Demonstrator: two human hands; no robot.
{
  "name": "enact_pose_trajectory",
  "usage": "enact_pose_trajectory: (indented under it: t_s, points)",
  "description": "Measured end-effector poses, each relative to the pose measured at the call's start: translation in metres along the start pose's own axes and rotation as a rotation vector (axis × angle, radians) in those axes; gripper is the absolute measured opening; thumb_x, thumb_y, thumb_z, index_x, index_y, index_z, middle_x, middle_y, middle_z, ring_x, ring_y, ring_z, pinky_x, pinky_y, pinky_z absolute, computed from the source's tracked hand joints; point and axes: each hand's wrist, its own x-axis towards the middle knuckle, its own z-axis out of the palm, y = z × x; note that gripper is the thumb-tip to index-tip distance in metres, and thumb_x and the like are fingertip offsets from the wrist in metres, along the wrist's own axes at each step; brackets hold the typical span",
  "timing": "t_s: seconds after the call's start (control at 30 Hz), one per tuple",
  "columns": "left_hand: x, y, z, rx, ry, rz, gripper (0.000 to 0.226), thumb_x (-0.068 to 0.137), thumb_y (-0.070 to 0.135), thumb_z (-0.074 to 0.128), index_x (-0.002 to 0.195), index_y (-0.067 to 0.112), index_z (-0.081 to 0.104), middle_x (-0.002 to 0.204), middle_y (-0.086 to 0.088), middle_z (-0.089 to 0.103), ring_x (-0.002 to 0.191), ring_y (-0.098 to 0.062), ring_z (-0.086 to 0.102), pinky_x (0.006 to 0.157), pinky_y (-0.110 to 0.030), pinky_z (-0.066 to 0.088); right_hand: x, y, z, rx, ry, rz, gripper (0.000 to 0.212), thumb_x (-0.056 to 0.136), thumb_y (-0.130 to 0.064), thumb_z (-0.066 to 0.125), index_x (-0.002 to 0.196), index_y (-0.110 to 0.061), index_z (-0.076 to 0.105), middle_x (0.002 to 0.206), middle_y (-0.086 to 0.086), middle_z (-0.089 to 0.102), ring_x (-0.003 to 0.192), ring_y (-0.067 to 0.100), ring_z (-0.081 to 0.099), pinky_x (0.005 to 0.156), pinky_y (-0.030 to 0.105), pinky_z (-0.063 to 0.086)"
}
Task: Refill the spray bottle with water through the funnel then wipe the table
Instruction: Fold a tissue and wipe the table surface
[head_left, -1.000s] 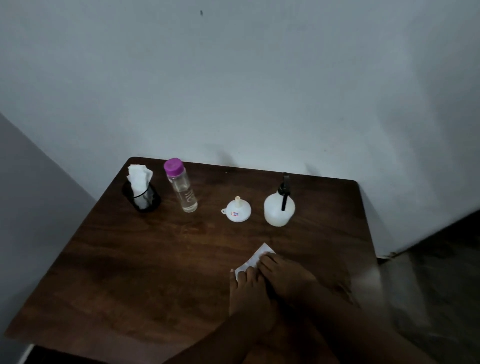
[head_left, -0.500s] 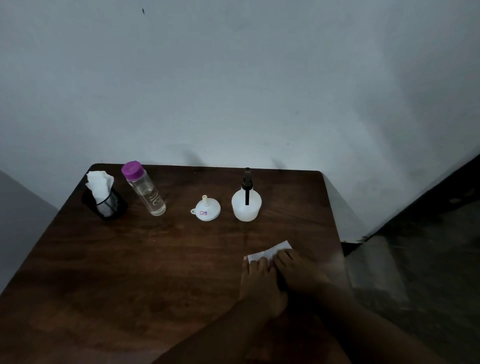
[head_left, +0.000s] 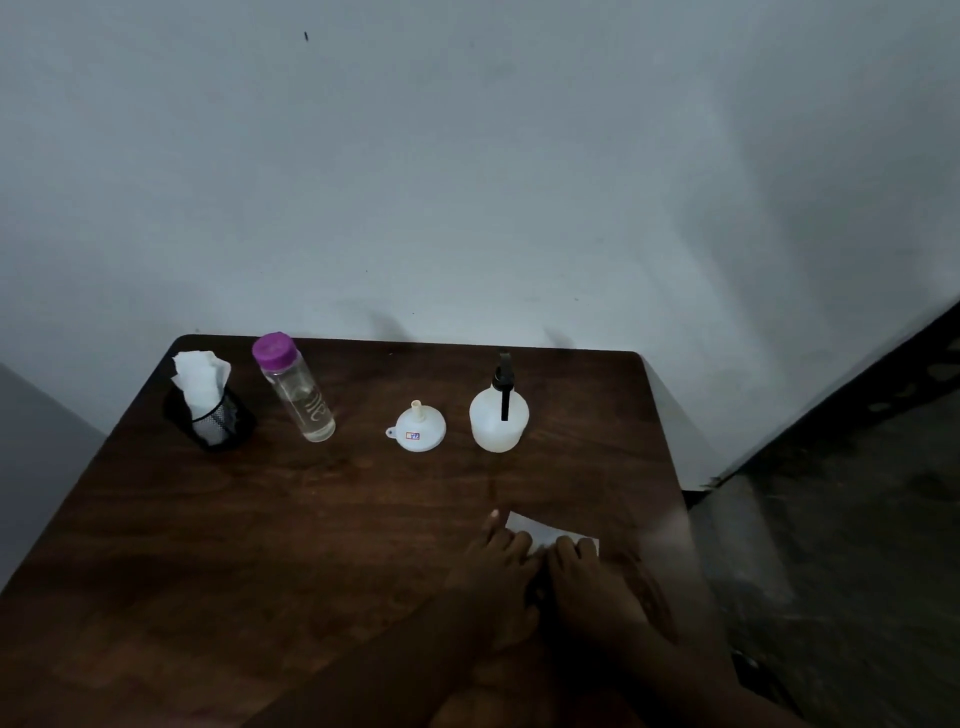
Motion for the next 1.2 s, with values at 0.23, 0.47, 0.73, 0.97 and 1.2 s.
enact_pose_trajectory:
  t_s: [0.23,0.47,0.73,0.97,1.2]
  points:
    - [-0.026,-0.049,0.013,0.1,-0.085,0.111,0.071,0.101,0.043,0.051,0.16,0.018,0.02,0.166,-0.016,0.021,0.155,-0.034,0.012,0.115,-0.046,-0.021,0.011,-0.058,0.002,0.017,0.002,0.034,0.056,0.102,-0.041,0.042,0.148,-0.013,0.028,0.145,0.014,0.036,0.124,0.026,0.044,0.09,0.034,0.052]
    - [-0.075,-0.1,0.017,0.103,-0.089,0.091,0.071,0.098,0.054,0.045,0.158,0.018,0.028,0.165,-0.017,0.024,0.155,-0.033,0.014,0.122,-0.05,-0.016,0.031,-0.123,-0.013,-0.031,-0.042,-0.022,0.059,0.101,-0.04,0.045,0.149,-0.009,0.028,0.149,0.019,0.033,0.13,0.032,0.041,0.094,0.038,0.05]
    - [-0.134,-0.165,0.021,0.037,-0.196,-0.006,0.075,0.097,0.057,0.045,0.159,0.021,0.023,0.168,-0.015,0.013,0.157,-0.031,0.004,0.122,-0.051,-0.015,0.057,-0.205,-0.048,0.059,-0.069,-0.097,0.058,0.104,-0.038,0.04,0.15,-0.007,0.026,0.151,0.018,0.032,0.133,0.029,0.04,0.103,0.035,0.045]
    - [-0.178,-0.219,0.018,-0.01,-0.212,-0.059,0.08,0.094,0.056,0.051,0.16,0.024,0.019,0.17,-0.013,0.009,0.157,-0.027,-0.001,0.117,-0.043,-0.019,0.097,-0.265,-0.046,-0.084,-0.081,-0.138,0.055,0.102,-0.028,0.048,0.148,-0.003,0.029,0.147,0.022,0.036,0.133,0.036,0.039,0.105,0.042,0.045]
    - [-0.218,-0.261,0.023,-0.034,-0.21,-0.148,0.082,0.094,0.057,0.052,0.161,0.026,0.016,0.17,-0.013,0.007,0.157,-0.027,-0.001,0.122,-0.046,-0.013,0.131,-0.314,-0.051,-0.033,-0.079,-0.163,0.059,0.099,-0.029,0.052,0.148,-0.003,0.03,0.149,0.023,0.035,0.134,0.038,0.039,0.109,0.045,0.04]
